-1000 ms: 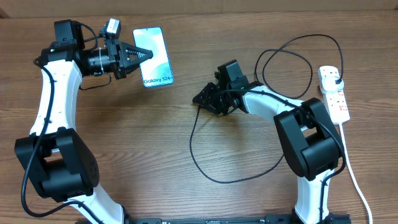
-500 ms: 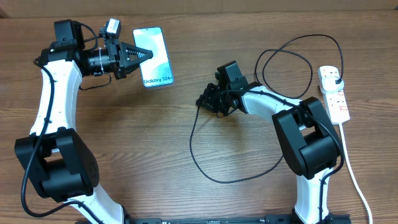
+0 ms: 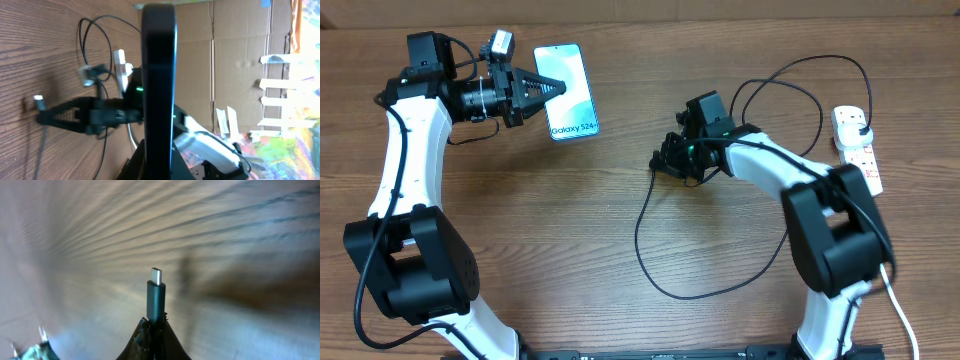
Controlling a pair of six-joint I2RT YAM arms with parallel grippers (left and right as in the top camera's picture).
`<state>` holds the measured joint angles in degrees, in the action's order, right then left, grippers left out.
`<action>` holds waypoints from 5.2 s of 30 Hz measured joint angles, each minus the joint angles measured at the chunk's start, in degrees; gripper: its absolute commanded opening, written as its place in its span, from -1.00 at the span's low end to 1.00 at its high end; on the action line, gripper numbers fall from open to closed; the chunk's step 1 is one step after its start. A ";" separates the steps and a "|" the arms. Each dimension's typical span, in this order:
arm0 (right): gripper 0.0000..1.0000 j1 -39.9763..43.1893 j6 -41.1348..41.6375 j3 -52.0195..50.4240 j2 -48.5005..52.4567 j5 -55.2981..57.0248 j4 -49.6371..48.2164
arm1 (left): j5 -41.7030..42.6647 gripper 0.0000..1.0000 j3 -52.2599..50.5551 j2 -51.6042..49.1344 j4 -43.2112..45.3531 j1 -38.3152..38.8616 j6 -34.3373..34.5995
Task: Plug charger to phone and switch on socket
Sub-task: 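Close the right gripper on the USB-C plug and lift it, then carry the plug with the right gripper toward the phone's bottom port, then align and push the plug up into the phone's bottom port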
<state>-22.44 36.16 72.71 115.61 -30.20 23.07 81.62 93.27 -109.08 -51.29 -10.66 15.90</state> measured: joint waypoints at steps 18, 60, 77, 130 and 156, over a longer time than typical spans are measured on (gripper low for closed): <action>-0.92 5.40 -8.46 0.02 -33.57 -9.88 12.44 | -0.20 -0.91 0.00 0.00 -2.23 0.20 -0.07; -0.92 -13.88 10.16 -20.87 -38.12 -8.98 -22.29 | 1.99 -0.91 0.00 0.00 -2.21 6.60 -2.82; -0.92 -13.88 11.69 -20.90 -37.86 -7.80 -25.38 | 4.33 -0.91 0.00 0.00 -1.90 8.04 -2.80; -0.92 -13.88 15.91 -20.92 -37.86 -3.98 -25.11 | 0.81 -0.91 0.00 0.00 -1.90 9.31 0.44; -0.93 -13.92 16.33 -20.92 -37.86 -4.11 -24.55 | -0.04 -0.91 0.00 0.00 -1.86 10.69 0.48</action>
<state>-36.36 52.49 51.79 77.76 -34.30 -1.48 81.58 93.27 -109.08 -53.15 0.03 16.38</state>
